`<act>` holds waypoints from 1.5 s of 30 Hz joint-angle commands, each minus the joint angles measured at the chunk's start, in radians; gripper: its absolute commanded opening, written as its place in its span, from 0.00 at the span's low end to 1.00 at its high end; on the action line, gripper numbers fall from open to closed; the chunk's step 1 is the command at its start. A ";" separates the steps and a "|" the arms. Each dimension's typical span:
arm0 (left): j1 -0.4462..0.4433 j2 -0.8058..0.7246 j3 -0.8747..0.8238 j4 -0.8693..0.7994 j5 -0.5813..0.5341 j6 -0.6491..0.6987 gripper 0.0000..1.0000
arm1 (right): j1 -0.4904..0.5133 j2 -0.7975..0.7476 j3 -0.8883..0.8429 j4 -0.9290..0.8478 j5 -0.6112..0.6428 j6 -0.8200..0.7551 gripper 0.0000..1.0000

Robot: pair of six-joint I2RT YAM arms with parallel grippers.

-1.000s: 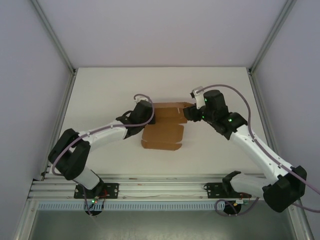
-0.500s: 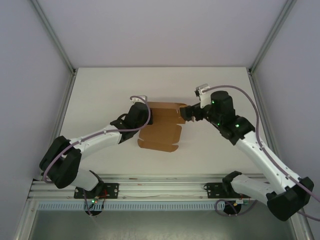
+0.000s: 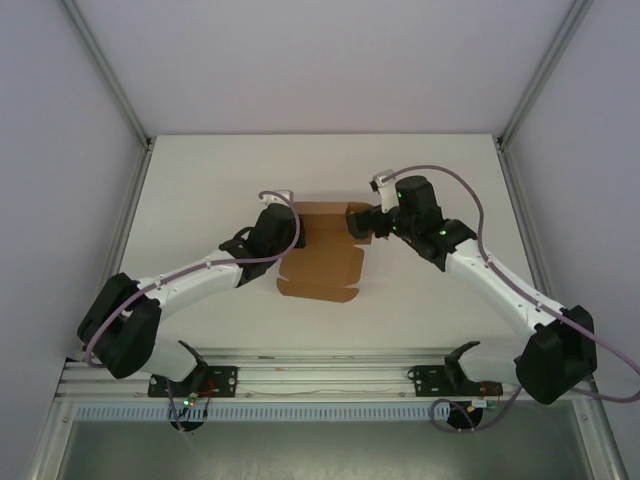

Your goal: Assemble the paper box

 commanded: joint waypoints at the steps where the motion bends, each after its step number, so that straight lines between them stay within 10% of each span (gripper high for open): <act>1: -0.010 -0.026 0.010 0.052 0.038 -0.020 0.00 | 0.003 -0.002 -0.067 0.253 -0.036 0.097 1.00; 10: -0.021 -0.041 0.011 0.044 0.018 -0.060 0.00 | 0.030 -0.057 -0.182 0.440 0.182 0.173 1.00; 23: -0.019 -0.116 -0.004 -0.038 -0.055 -0.011 0.00 | 0.001 -0.275 -0.199 -0.217 0.247 0.183 1.00; 45: -0.019 -0.074 0.041 -0.063 -0.022 -0.039 0.00 | -0.054 -0.389 -0.395 0.147 0.146 0.161 1.00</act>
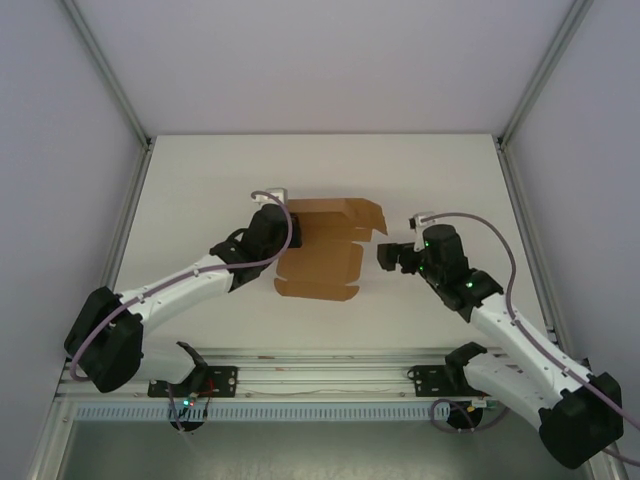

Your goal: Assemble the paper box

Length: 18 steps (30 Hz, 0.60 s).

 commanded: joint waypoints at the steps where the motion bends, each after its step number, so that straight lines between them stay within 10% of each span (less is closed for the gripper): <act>1: -0.001 0.013 0.042 -0.001 0.020 -0.010 0.00 | -0.002 -0.003 0.003 0.175 -0.008 -0.022 1.00; 18: 0.014 0.002 0.054 -0.029 0.067 -0.021 0.00 | -0.005 0.041 0.059 0.118 0.055 -0.027 1.00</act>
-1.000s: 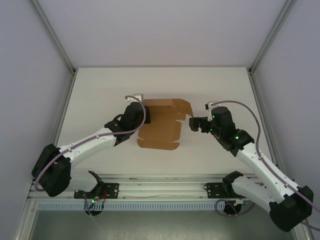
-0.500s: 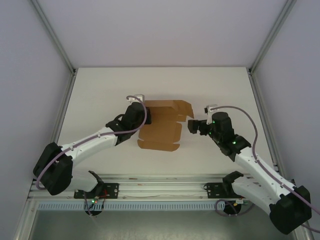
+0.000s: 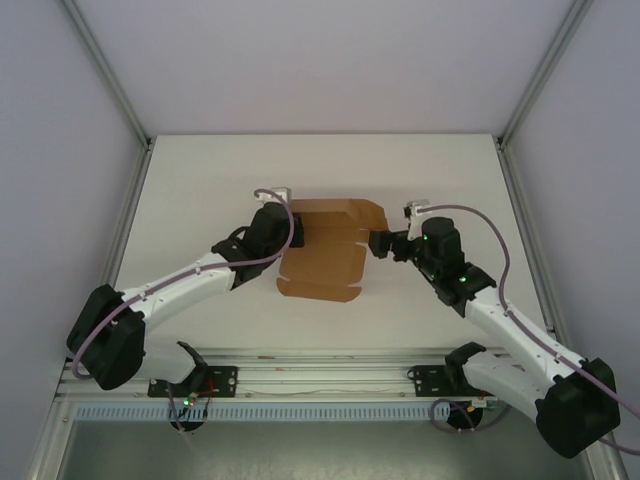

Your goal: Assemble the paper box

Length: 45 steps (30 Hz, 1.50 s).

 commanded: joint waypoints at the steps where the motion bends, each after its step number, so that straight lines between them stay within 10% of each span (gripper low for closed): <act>1: 0.019 -0.020 0.020 0.002 0.061 -0.004 0.00 | -0.012 -0.032 0.042 -0.103 0.138 -0.016 1.00; 13: 0.033 -0.023 0.014 -0.021 0.139 0.044 0.00 | -0.055 -0.045 0.075 -0.239 -0.050 -0.045 1.00; 28: 0.034 0.030 0.044 0.014 0.211 -0.005 0.00 | -0.053 0.031 0.051 0.066 -0.221 0.025 1.00; 35: 0.033 0.025 0.041 0.027 0.212 -0.031 0.00 | -0.003 0.122 0.083 0.112 -0.104 0.020 1.00; 45: 0.033 0.022 0.045 -0.011 0.159 -0.039 0.00 | 0.122 0.233 0.123 0.082 0.366 0.000 1.00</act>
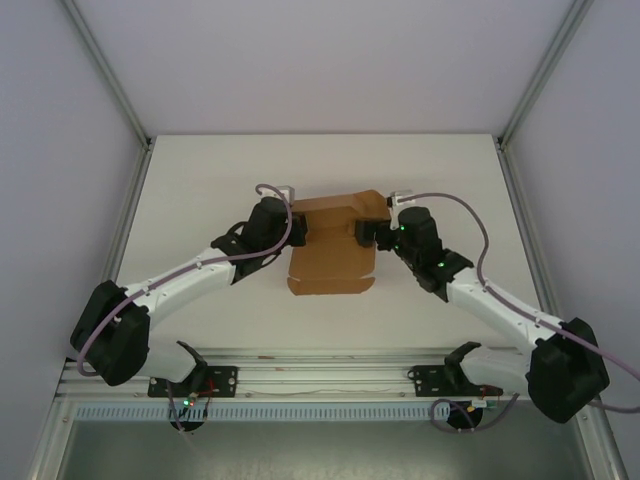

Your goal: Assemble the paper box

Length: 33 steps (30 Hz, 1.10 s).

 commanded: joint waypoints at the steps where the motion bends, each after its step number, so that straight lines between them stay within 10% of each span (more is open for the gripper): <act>1: -0.006 -0.009 0.028 -0.013 -0.020 -0.020 0.00 | 0.020 0.027 0.039 -0.042 0.214 -0.018 1.00; 18: 0.011 -0.036 -0.012 -0.037 -0.061 0.036 0.00 | -0.001 -0.483 0.051 -0.353 0.006 -0.046 1.00; 25: 0.011 -0.044 -0.018 -0.044 -0.052 0.057 0.00 | -0.214 -0.352 0.191 -0.521 -0.236 -0.055 0.94; 33: 0.011 -0.041 -0.009 -0.043 -0.033 0.073 0.00 | -0.225 -0.101 0.295 -0.575 -0.518 -0.263 0.74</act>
